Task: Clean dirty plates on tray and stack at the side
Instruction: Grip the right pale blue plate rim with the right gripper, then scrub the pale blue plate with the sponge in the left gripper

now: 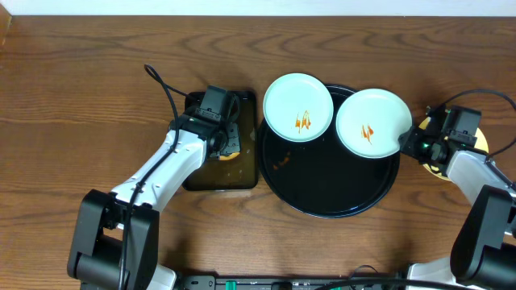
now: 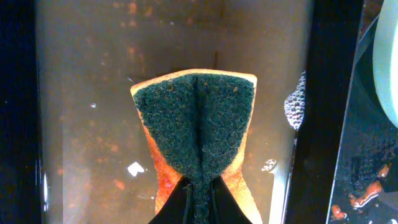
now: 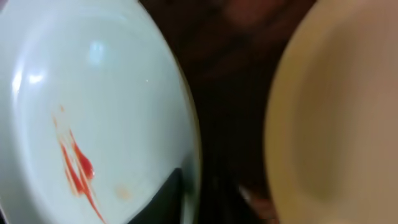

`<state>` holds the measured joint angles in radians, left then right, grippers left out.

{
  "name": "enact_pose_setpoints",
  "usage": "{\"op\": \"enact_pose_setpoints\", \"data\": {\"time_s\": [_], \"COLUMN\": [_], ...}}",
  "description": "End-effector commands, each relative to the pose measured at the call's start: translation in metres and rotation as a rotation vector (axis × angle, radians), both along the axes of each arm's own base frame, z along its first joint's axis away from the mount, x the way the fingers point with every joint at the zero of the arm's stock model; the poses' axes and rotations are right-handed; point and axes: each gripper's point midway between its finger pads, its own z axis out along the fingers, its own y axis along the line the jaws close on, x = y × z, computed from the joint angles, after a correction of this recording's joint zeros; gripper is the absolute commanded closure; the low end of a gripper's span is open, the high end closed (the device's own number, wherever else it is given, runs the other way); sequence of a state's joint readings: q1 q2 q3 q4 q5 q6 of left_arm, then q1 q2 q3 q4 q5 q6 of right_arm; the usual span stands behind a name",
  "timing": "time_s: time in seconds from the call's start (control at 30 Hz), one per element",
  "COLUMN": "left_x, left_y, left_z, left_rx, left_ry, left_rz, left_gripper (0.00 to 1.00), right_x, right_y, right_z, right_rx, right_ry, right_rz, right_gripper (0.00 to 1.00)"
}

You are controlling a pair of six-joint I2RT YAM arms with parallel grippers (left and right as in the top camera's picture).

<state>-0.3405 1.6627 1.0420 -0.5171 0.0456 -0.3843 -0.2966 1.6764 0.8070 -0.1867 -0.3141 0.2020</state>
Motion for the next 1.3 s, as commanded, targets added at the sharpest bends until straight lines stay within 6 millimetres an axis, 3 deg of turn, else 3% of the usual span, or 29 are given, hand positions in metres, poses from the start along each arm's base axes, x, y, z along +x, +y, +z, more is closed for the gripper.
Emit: {"op": "enact_pose_setpoints", "data": {"time_s": [0.0,0.1,0.33,0.5,0.63,0.8,1.0,1.27], "left_x": [-0.001,-0.001,-0.001,-0.002,-0.004,-0.007,-0.012,-0.046], "left_y": [0.004,0.004,0.004,0.002,-0.015,-0.050,-0.096,-0.175], "left_z": [-0.003,-0.003,-0.003,-0.003,-0.001,0.008,0.026,0.045], "left_rx": [0.019,0.019,0.019,0.005,-0.079,-0.205,-0.298,-0.422], "left_ry": [0.005,0.005,0.005,0.010,0.021,0.004,-0.060,-0.099], "left_rz": [-0.005,-0.005,-0.005,-0.011,-0.053,-0.181,-0.306,-0.483], "left_gripper": [0.92,0.92,0.92,0.92,0.93,0.93,0.93,0.93], "right_x": [0.007,0.007,-0.006,-0.028,-0.051,-0.066,-0.067,-0.072], "right_y": [0.003,0.003,0.014,0.034,0.056,0.063,0.076,0.097], "right_z": [0.004,0.009,0.030,0.041,0.030,0.015,0.012,0.009], "right_rx": [0.009,0.005,0.034,0.056,0.065,-0.007,-0.029,-0.045], "right_ry": [-0.015,-0.026,-0.020,0.034,0.143,0.217,0.222,0.240], "right_rz": [0.004,0.004,0.027,0.065,0.112,0.136,0.178,0.241], "right_gripper": [0.92,0.99,0.99,0.99,0.99,0.99,0.99,0.99]}}
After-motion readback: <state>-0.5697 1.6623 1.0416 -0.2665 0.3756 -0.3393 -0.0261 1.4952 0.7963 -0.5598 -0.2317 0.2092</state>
